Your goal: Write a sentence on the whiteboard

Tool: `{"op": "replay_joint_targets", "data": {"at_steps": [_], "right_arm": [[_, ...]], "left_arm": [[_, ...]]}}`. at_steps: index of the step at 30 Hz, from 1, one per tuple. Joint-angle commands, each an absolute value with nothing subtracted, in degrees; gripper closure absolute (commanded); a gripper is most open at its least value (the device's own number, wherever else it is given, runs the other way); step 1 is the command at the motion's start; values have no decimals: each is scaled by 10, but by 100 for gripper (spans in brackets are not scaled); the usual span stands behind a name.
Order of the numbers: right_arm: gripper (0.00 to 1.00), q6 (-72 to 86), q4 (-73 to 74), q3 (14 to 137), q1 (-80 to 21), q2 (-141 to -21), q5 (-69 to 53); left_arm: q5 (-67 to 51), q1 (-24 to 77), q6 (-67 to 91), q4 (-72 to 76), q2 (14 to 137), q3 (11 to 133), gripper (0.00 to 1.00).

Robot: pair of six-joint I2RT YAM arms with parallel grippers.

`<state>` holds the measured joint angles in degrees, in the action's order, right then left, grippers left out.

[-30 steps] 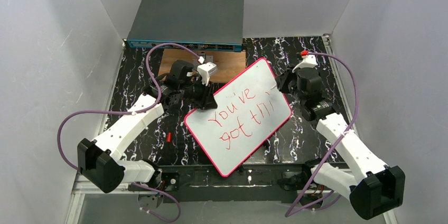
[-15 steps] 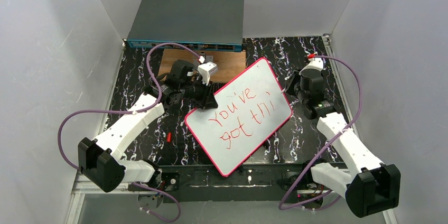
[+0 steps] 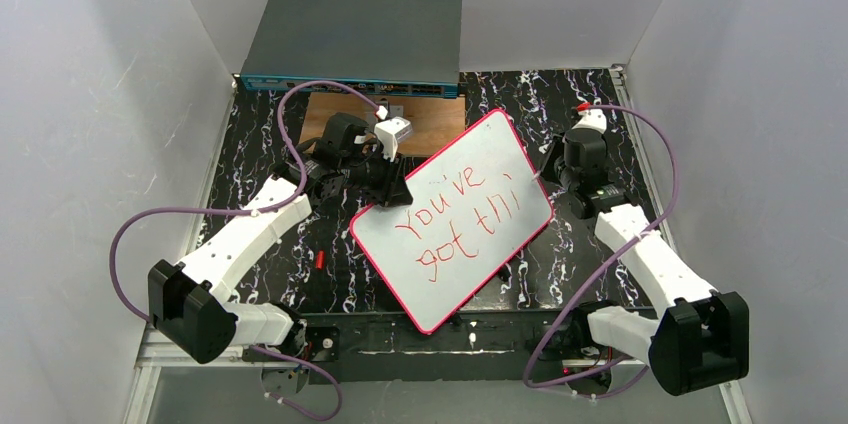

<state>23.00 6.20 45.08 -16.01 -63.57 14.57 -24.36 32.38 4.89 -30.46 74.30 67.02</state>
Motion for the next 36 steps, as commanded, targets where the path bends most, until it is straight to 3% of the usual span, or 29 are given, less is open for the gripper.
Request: {"op": "replay_joint_targets", "data": {"at_steps": [1,24,36], "right_arm": [[99,229,32,466,-156,-644,136],[99,253,24,454,-157,-649,55],[99,231,39,414,-156,-646,100]], "left_arm": [[-161,321,-13,-316,744,674,100],[-161,321,-13,-314,746,675,100],[-160,321,-15,-317,740,668,100]]}}
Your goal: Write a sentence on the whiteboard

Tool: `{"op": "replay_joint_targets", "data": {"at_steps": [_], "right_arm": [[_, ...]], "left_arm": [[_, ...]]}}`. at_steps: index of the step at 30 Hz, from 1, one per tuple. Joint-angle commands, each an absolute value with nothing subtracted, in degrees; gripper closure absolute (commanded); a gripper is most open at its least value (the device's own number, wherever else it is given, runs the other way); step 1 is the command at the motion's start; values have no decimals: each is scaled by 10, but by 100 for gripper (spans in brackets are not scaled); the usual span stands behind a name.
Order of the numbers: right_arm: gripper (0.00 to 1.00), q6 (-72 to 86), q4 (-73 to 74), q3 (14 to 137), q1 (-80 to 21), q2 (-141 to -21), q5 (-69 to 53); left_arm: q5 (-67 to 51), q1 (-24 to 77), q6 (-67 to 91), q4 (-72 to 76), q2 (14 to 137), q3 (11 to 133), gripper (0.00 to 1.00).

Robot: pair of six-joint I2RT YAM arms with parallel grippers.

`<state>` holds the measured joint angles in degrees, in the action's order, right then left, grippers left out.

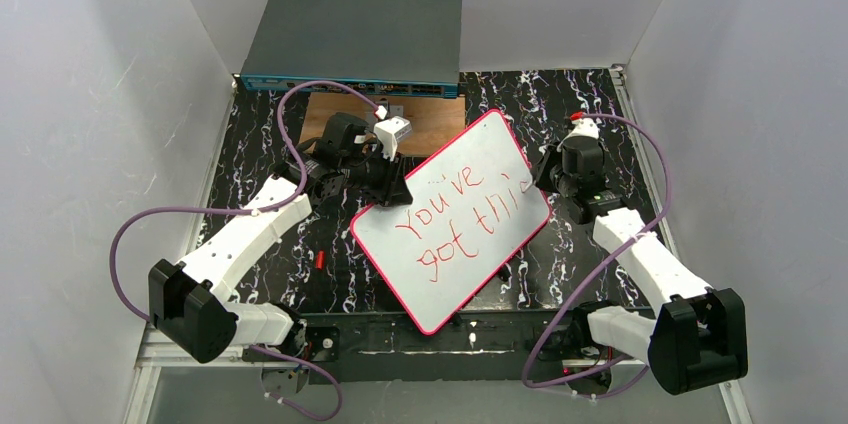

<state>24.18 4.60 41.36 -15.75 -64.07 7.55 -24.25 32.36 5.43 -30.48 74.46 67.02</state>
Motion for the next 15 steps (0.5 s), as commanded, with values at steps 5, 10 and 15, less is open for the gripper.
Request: {"op": "replay_joint_targets", "data": {"at_steps": [5,10,15], "right_arm": [[99,222,40,428,-148,-660,107],[99,218,40,438,-141,-670,106],[99,222,40,429,-141,-671,103]], "left_arm": [[-157,321,-16,-320,738,669,100],[-156,320,-17,-323,735,668,100],[-154,321,-18,-325,732,667,100]]}}
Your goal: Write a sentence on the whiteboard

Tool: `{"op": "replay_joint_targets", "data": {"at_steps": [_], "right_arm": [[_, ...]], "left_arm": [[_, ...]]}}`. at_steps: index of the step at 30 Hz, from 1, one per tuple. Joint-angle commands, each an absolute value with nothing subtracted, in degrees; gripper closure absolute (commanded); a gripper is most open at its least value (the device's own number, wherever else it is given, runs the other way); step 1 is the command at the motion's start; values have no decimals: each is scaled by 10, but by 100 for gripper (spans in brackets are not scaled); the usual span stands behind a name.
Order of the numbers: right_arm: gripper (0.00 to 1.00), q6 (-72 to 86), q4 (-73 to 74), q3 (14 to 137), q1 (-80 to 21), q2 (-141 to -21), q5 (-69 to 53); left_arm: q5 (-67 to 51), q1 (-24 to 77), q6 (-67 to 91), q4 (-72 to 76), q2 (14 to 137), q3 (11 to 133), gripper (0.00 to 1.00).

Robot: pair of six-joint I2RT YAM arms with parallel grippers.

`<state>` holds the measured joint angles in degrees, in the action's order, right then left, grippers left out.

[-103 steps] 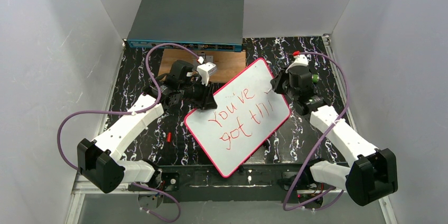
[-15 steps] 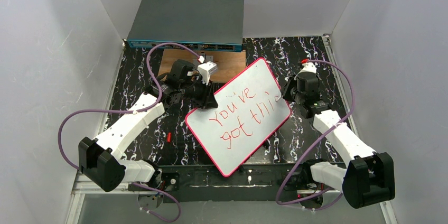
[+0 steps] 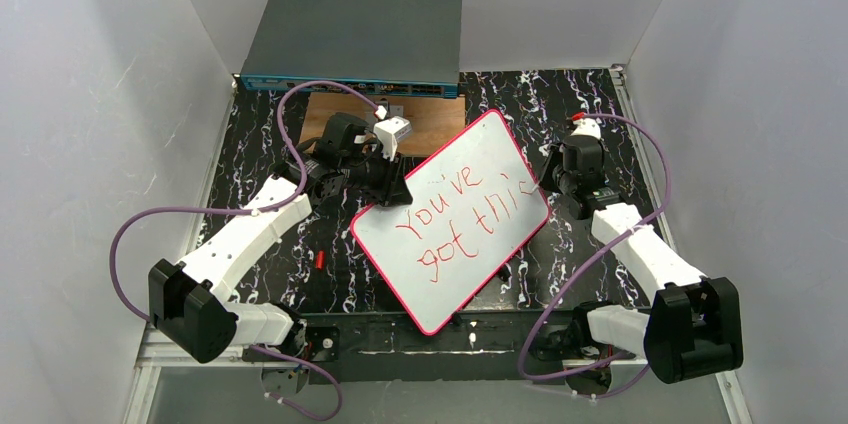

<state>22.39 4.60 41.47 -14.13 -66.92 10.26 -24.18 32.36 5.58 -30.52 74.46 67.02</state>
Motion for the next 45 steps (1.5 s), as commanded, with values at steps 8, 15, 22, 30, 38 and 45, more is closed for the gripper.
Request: {"op": "replay_joint_targets", "data": {"at_steps": [8,15,22,30,38,45], "right_arm": [[99,233,47,401,-141,-652,90],[99,242,56,376,-141,-632,80],[99,244,52,364,-141,-618,56],[99,240,41,361,-141,-592,36],[99,239,56,368,-141,-555,20],[99,238,114,408,-141,-498,6]], "left_arm": [[-153,321,-18,-326,730,666,100],[-153,321,-18,-325,731,669,100],[-155,321,-17,-325,730,667,100],[-155,321,-16,-324,730,665,100],[-156,321,-15,-321,730,666,100],[-156,321,-14,-318,730,665,100]]}}
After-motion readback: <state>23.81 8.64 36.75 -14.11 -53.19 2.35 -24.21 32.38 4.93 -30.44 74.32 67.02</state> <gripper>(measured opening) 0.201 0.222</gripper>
